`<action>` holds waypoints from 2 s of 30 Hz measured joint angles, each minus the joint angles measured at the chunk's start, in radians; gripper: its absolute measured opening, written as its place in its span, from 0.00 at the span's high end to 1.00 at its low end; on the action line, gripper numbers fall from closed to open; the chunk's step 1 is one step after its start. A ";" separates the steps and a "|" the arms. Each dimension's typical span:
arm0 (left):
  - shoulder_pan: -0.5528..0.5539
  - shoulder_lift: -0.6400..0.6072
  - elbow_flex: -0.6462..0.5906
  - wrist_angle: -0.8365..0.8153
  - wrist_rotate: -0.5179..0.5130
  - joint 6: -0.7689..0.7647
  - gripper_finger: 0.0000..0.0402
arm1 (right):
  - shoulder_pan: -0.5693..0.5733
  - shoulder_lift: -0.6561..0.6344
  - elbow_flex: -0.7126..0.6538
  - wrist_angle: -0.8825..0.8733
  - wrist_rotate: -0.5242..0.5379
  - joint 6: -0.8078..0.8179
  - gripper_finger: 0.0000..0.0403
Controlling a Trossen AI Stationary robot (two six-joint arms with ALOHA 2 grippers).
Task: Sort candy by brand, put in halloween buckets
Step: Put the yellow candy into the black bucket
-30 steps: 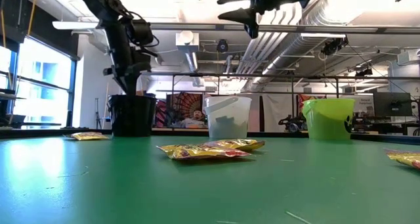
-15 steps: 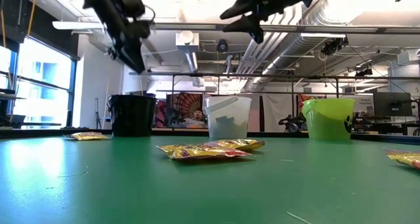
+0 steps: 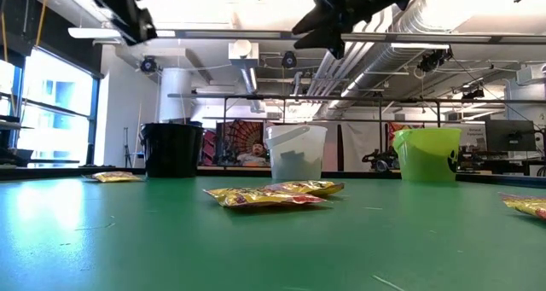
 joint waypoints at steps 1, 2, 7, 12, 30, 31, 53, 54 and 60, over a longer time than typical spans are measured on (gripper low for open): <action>-0.045 -0.003 0.000 -0.021 -0.001 -0.035 0.66 | 0.000 0.000 0.000 -0.006 0.000 -0.014 0.62; -0.088 -0.004 0.000 -0.037 -0.001 -0.071 0.66 | 0.000 0.000 0.000 -0.013 0.000 -0.028 0.62; -0.310 0.003 0.000 -0.055 -0.008 -0.255 0.66 | 0.000 0.000 0.000 -0.052 -0.008 -0.078 0.62; -0.507 0.039 0.000 -0.032 -0.054 -0.458 0.66 | 0.000 0.000 0.000 -0.093 -0.010 -0.111 0.62; -0.967 0.359 0.000 0.346 -0.212 -0.938 0.65 | 0.000 0.000 0.000 -0.280 -0.011 -0.283 0.62; -0.983 0.376 -0.002 0.340 -0.221 -0.954 0.65 | 0.000 0.000 0.000 -0.293 -0.011 -0.287 0.62; -1.050 0.427 -0.255 0.436 -0.226 -0.950 0.49 | 0.000 0.000 0.000 -0.300 -0.011 -0.279 0.62; -1.050 0.427 -0.267 0.442 -0.225 -0.941 0.49 | 0.000 0.000 0.000 -0.300 -0.011 -0.279 0.62; -1.069 0.427 -0.290 0.470 -0.199 -0.813 0.49 | 0.000 0.000 0.000 -0.299 -0.010 -0.279 0.62</action>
